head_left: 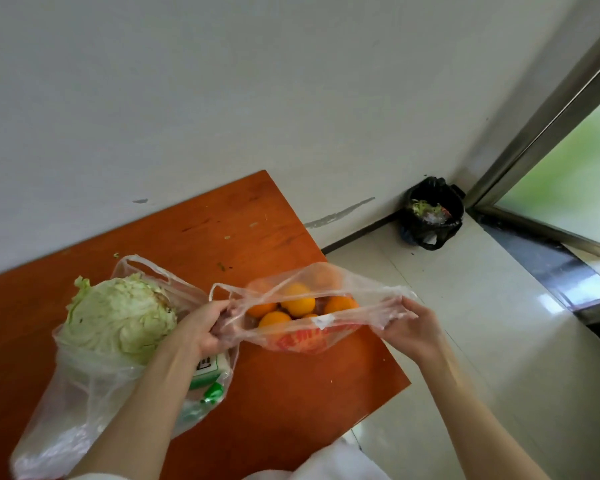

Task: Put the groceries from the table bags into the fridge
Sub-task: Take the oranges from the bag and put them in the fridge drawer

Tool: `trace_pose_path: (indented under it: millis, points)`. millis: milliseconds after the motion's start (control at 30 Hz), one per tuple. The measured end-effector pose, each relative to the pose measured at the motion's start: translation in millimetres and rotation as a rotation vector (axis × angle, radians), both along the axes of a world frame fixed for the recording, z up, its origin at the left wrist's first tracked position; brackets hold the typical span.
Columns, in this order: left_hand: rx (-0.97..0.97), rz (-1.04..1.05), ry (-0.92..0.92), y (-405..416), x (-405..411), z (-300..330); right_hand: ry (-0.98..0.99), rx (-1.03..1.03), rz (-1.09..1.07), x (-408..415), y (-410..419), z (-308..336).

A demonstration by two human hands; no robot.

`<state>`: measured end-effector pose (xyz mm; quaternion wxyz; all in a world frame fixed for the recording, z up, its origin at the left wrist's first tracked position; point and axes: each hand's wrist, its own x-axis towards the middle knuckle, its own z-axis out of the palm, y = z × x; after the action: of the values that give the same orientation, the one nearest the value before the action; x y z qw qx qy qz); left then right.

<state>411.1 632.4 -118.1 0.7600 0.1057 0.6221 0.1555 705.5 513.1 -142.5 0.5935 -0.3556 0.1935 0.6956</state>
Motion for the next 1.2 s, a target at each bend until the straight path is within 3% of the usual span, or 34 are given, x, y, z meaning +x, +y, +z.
trace_pose_path:
  millis: [133, 267, 433, 567, 633, 733, 800, 833, 900, 967, 1067, 1200]
  points:
    - [0.076, -0.125, -0.104, 7, -8, -5, -0.037, -0.119, -0.067, 0, 7, 9]
    - [0.274, 0.232, -0.435, 17, 12, -4, -0.071, -0.281, 0.080, -10, 9, 2]
    - [0.276, 0.308, -0.283, 28, 24, -9, -0.041, -0.329, 0.115, -16, 20, 3]
    - [0.220, 0.032, -0.162, 26, 18, 5, -0.170, -0.337, 0.088, -17, 23, 2]
    - [0.306, -0.231, 0.126, 27, 15, 17, -0.475, -0.307, 0.133, -16, 26, 6]
    - [0.676, -0.511, 0.776, 31, 15, 27, -1.405, -0.416, 0.292, -24, 29, 8]
    - [1.030, -0.520, 1.161, 30, 25, 33, -2.014, -0.239, 0.299, -34, 33, 11]
    - [1.221, -0.514, 1.205, 29, 33, 35, -2.198, -0.054, 0.307, -39, 38, 12]
    - [1.541, -0.752, 1.025, 22, 49, 33, -2.344, 0.274, 0.494, -50, 45, 17]
    - [1.687, -1.175, 0.795, 11, 64, 23, -2.314, 0.411, 0.851, -58, 52, 21]
    - [1.613, -1.469, 0.746, 9, 70, 5, -2.286, 0.305, 1.281, -55, 57, 15]
    - [1.433, -1.753, 0.943, 22, 59, -8, -2.338, 0.230, 1.504, -36, 57, 5]
